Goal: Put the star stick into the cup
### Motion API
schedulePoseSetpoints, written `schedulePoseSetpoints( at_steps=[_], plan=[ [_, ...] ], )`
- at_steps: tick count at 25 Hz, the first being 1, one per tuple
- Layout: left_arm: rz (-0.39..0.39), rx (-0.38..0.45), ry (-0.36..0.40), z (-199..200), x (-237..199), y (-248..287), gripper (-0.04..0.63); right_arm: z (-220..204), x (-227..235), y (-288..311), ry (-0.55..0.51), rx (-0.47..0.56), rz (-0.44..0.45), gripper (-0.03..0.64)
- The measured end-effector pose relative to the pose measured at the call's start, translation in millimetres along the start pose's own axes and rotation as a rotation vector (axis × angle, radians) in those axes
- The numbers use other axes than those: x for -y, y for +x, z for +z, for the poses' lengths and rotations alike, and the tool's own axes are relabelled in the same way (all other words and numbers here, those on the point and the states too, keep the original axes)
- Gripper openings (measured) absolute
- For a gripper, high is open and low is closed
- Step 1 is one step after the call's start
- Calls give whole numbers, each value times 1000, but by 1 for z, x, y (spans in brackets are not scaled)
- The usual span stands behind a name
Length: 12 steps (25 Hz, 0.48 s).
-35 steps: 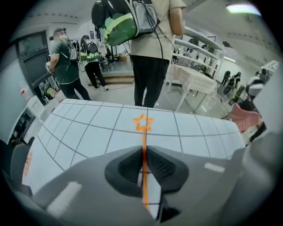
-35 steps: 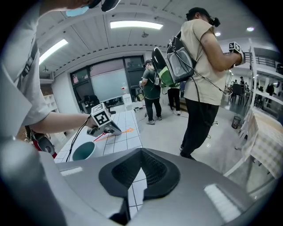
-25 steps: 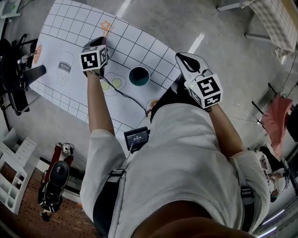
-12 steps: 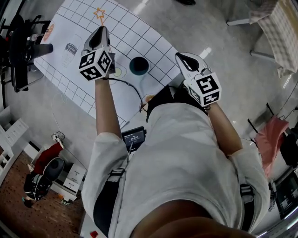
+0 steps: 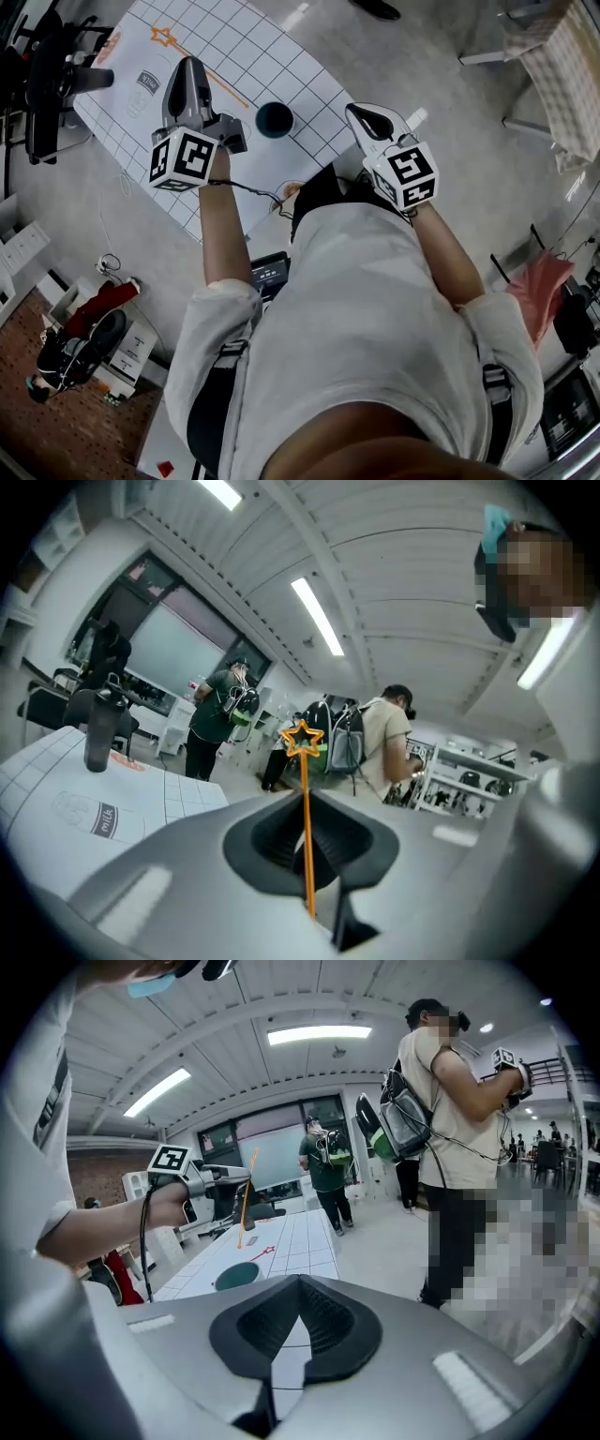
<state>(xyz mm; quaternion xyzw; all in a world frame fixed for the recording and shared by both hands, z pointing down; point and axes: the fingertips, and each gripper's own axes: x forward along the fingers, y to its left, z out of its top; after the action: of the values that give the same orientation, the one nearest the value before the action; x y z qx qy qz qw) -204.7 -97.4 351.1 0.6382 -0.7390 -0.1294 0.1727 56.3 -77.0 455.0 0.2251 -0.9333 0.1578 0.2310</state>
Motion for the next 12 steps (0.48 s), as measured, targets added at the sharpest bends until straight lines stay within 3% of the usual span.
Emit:
schedulePoseSetpoints(
  at_steps=[6, 12],
  plan=[
    [14, -2, -47, -21, 15, -22, 17, -4, -3, -3, -11, -10, 19, -2],
    [6, -52, -19, -56, 25, -34, 18, -13, -10, -1, -12, -33, 33, -2]
  ],
)
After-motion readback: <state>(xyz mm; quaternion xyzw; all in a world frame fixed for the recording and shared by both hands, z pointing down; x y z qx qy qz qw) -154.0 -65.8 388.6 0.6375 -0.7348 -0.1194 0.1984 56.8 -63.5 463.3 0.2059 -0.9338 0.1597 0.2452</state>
